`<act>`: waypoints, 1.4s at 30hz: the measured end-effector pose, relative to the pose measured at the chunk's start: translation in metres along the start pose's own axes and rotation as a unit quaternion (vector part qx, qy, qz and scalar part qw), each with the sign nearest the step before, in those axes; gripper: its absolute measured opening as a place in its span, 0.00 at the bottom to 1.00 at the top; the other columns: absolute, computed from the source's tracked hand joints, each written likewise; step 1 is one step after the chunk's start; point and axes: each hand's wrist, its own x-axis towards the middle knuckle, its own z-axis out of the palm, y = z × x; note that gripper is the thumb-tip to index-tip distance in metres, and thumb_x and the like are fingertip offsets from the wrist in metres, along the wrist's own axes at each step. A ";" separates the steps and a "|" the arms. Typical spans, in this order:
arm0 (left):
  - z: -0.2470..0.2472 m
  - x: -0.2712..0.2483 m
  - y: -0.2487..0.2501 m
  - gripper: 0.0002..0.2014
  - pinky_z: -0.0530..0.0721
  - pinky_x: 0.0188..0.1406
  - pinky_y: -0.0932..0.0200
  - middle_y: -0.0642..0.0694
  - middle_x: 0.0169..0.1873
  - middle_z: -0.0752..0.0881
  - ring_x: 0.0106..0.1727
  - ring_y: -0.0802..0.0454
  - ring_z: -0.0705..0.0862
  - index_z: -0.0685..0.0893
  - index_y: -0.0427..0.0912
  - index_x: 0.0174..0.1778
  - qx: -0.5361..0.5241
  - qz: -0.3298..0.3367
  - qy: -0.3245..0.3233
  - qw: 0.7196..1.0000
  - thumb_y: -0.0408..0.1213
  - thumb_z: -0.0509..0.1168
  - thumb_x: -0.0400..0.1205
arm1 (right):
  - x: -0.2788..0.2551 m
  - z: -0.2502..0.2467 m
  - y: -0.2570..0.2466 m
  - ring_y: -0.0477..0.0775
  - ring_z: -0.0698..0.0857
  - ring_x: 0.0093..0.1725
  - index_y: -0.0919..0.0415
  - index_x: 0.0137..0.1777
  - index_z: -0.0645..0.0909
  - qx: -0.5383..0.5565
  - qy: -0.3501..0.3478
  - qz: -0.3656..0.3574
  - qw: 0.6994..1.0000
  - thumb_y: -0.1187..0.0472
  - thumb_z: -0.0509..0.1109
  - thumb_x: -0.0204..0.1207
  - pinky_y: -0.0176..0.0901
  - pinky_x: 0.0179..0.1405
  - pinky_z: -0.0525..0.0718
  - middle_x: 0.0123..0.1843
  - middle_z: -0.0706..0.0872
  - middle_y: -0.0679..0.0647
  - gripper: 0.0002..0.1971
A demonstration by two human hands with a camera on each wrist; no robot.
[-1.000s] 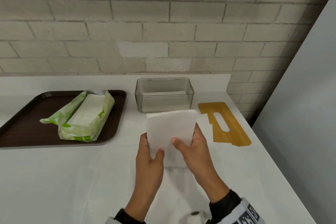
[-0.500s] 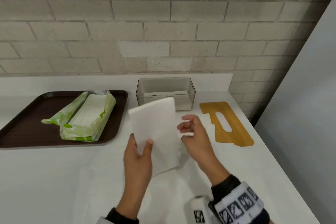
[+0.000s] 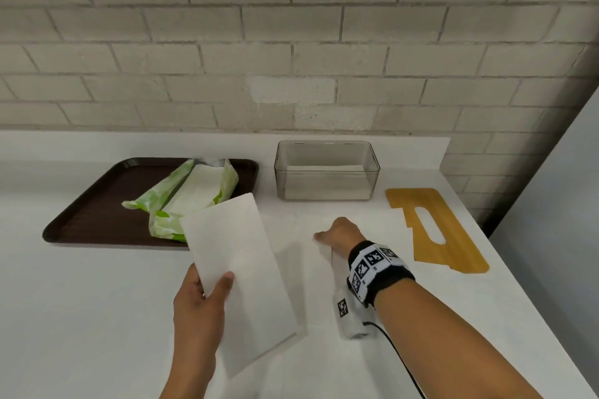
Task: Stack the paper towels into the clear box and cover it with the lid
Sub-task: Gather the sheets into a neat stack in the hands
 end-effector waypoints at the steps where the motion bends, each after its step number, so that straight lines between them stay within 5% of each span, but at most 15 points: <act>1: -0.001 0.000 0.001 0.13 0.81 0.46 0.50 0.48 0.48 0.88 0.50 0.46 0.86 0.82 0.47 0.58 -0.002 0.000 -0.004 1.000 0.28 0.65 0.81 | 0.001 0.003 -0.003 0.60 0.81 0.61 0.67 0.59 0.76 -0.003 0.001 -0.003 1.000 0.53 0.70 0.76 0.47 0.62 0.77 0.58 0.82 0.58 0.19; 4: -0.002 -0.002 0.006 0.14 0.82 0.45 0.52 0.51 0.48 0.88 0.50 0.49 0.86 0.82 0.49 0.58 -0.009 0.002 -0.021 1.000 0.29 0.65 0.81 | -0.002 0.003 -0.007 0.54 0.80 0.43 0.60 0.40 0.77 0.101 0.048 -0.054 0.992 0.57 0.72 0.74 0.40 0.46 0.75 0.41 0.80 0.54 0.08; 6: -0.001 -0.002 0.008 0.14 0.82 0.47 0.52 0.50 0.49 0.88 0.51 0.47 0.87 0.82 0.50 0.59 -0.014 0.002 -0.033 0.999 0.30 0.65 0.81 | -0.013 -0.007 -0.007 0.51 0.75 0.33 0.59 0.30 0.73 0.189 0.108 -0.117 0.969 0.60 0.71 0.76 0.39 0.33 0.72 0.30 0.76 0.51 0.14; 9: 0.004 0.000 0.010 0.12 0.82 0.44 0.55 0.50 0.49 0.89 0.50 0.49 0.87 0.83 0.49 0.59 -0.030 -0.001 -0.041 0.999 0.31 0.65 0.81 | -0.035 -0.033 -0.008 0.56 0.80 0.33 0.69 0.38 0.85 0.289 0.200 -0.186 0.918 0.61 0.69 0.78 0.46 0.41 0.80 0.33 0.85 0.60 0.11; 12: 0.012 0.002 0.012 0.12 0.83 0.46 0.55 0.50 0.50 0.90 0.51 0.49 0.88 0.83 0.47 0.61 -0.043 -0.003 -0.053 0.998 0.33 0.65 0.82 | -0.048 -0.055 -0.002 0.54 0.74 0.31 0.74 0.41 0.86 0.298 0.267 -0.230 0.887 0.60 0.68 0.80 0.42 0.40 0.76 0.29 0.80 0.65 0.15; 15: 0.021 0.004 0.011 0.12 0.83 0.50 0.52 0.47 0.51 0.90 0.53 0.46 0.87 0.83 0.47 0.60 -0.060 -0.013 -0.068 0.996 0.33 0.65 0.82 | -0.059 -0.067 0.004 0.64 0.80 0.31 0.64 0.43 0.89 0.259 0.303 -0.275 0.875 0.59 0.67 0.80 0.50 0.39 0.83 0.32 0.87 0.64 0.11; 21: 0.041 0.009 0.016 0.11 0.82 0.58 0.44 0.44 0.55 0.89 0.56 0.42 0.86 0.83 0.46 0.60 -0.144 -0.083 -0.103 0.981 0.34 0.63 0.83 | -0.122 -0.099 -0.005 0.42 0.75 0.37 0.55 0.39 0.78 0.348 0.301 -0.387 0.799 0.58 0.59 0.84 0.36 0.36 0.75 0.34 0.81 0.47 0.12; 24: 0.051 0.008 0.022 0.13 0.82 0.58 0.43 0.45 0.56 0.89 0.57 0.42 0.86 0.82 0.49 0.64 -0.164 -0.095 -0.137 0.972 0.34 0.62 0.84 | -0.141 -0.105 -0.013 0.45 0.72 0.38 0.54 0.40 0.75 0.400 0.289 -0.421 0.761 0.57 0.56 0.84 0.33 0.37 0.72 0.37 0.76 0.49 0.12; 26: 0.058 0.005 0.027 0.13 0.83 0.56 0.44 0.46 0.54 0.90 0.56 0.43 0.87 0.82 0.51 0.62 -0.173 -0.089 -0.169 0.966 0.34 0.60 0.84 | -0.143 -0.096 -0.018 0.50 0.70 0.37 0.56 0.40 0.72 0.397 0.280 -0.402 0.776 0.56 0.55 0.85 0.37 0.36 0.71 0.37 0.74 0.55 0.12; 29: 0.067 -0.002 0.034 0.13 0.85 0.47 0.49 0.51 0.49 0.91 0.49 0.48 0.89 0.83 0.57 0.56 -0.167 -0.087 -0.203 0.961 0.35 0.59 0.85 | -0.130 -0.064 -0.020 0.45 0.69 0.32 0.53 0.36 0.67 0.274 0.291 -0.326 0.857 0.55 0.53 0.86 0.40 0.32 0.69 0.32 0.71 0.49 0.14; 33: 0.077 -0.009 0.039 0.18 0.80 0.61 0.46 0.48 0.54 0.87 0.57 0.46 0.85 0.78 0.50 0.65 -0.168 -0.097 -0.220 0.956 0.51 0.57 0.83 | -0.114 -0.029 -0.008 0.54 0.76 0.35 0.56 0.47 0.68 0.097 0.290 -0.234 0.923 0.50 0.47 0.86 0.44 0.31 0.68 0.31 0.73 0.48 0.14; 35: 0.079 -0.013 0.038 0.24 0.78 0.68 0.43 0.50 0.58 0.84 0.61 0.47 0.83 0.75 0.54 0.66 -0.155 -0.075 -0.246 0.954 0.59 0.55 0.76 | -0.113 -0.025 -0.002 0.54 0.76 0.33 0.57 0.53 0.71 0.073 0.296 -0.221 0.926 0.48 0.47 0.85 0.43 0.29 0.67 0.30 0.73 0.49 0.15; 37: 0.080 -0.016 0.037 0.20 0.82 0.63 0.45 0.52 0.58 0.87 0.58 0.50 0.86 0.77 0.58 0.63 -0.111 -0.023 -0.265 0.958 0.55 0.59 0.76 | -0.116 -0.026 0.001 0.48 0.76 0.32 0.55 0.54 0.71 0.101 0.281 -0.235 0.925 0.48 0.52 0.84 0.39 0.30 0.70 0.31 0.74 0.47 0.12; 40: 0.082 -0.014 0.032 0.12 0.88 0.52 0.56 0.56 0.52 0.89 0.53 0.55 0.89 0.78 0.62 0.58 -0.063 0.030 -0.255 0.964 0.40 0.61 0.83 | -0.119 -0.031 0.011 0.38 0.80 0.51 0.46 0.61 0.69 0.279 0.160 -0.240 0.916 0.48 0.64 0.79 0.30 0.49 0.79 0.53 0.81 0.42 0.13; 42: 0.084 -0.013 0.030 0.13 0.87 0.43 0.66 0.62 0.47 0.90 0.50 0.61 0.88 0.79 0.62 0.55 -0.039 0.067 -0.250 0.965 0.36 0.63 0.83 | -0.121 -0.034 0.018 0.45 0.84 0.59 0.46 0.64 0.73 0.388 0.062 -0.218 0.894 0.52 0.68 0.78 0.44 0.62 0.82 0.61 0.84 0.44 0.16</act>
